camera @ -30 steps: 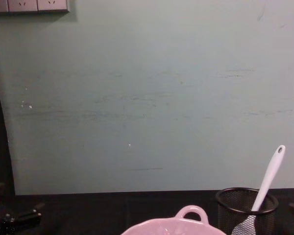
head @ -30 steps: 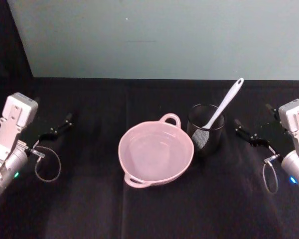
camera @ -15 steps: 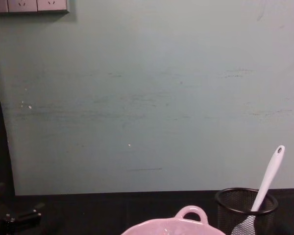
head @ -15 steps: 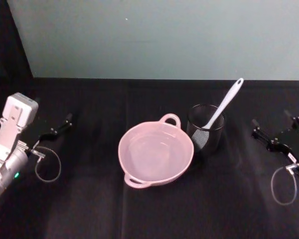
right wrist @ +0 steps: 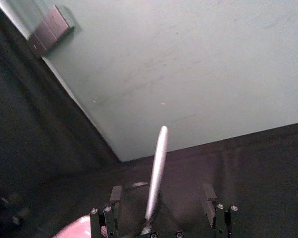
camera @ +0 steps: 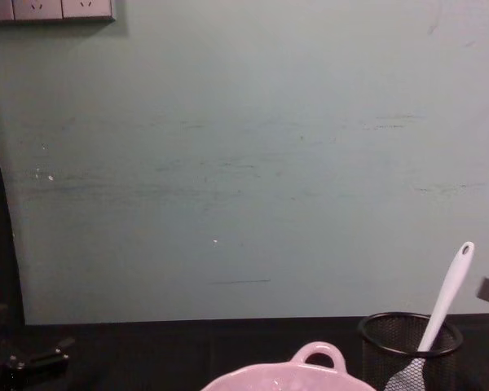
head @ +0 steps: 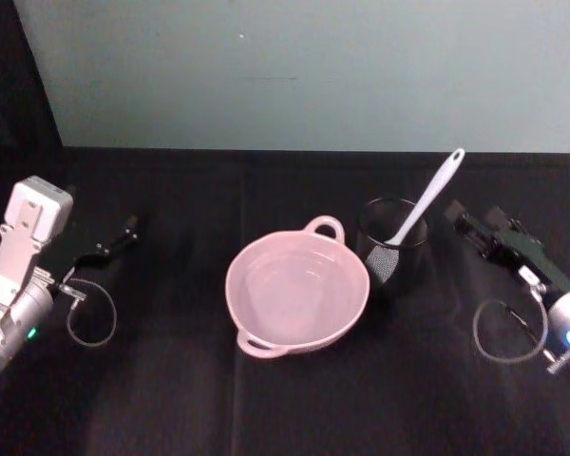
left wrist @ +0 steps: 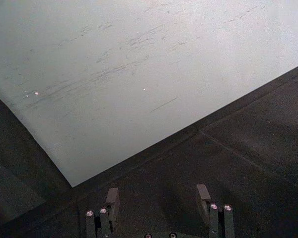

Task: Use the one hand to pick up the spoon and stir the clear water in the bowl.

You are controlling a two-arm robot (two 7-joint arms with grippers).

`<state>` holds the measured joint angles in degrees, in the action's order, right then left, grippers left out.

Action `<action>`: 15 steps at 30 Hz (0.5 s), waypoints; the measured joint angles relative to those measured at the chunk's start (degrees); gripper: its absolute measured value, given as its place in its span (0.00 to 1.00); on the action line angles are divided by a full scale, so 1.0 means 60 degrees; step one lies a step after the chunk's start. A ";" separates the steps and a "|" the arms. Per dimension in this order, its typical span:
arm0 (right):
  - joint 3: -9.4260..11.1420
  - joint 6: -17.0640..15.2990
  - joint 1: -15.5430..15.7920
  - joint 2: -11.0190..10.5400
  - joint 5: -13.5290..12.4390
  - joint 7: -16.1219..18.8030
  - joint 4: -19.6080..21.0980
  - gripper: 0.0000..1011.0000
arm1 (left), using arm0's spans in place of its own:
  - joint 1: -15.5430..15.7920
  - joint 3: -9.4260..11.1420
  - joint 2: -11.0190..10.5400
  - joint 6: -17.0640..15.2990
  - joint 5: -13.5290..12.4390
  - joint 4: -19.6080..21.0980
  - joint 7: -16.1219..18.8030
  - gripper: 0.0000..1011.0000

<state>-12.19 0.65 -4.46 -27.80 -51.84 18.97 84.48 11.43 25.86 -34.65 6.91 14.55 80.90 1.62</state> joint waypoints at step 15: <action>-0.0333 -0.1217 -0.1748 0.0772 -0.1610 0.0697 -0.1645 0.99 | 0.0000 0.0000 0.0000 0.0000 0.0000 0.0000 0.0000 1.00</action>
<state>-14.18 -6.65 -14.95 -23.16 -61.50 23.15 74.61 11.43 25.86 -34.65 6.91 14.55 80.90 1.62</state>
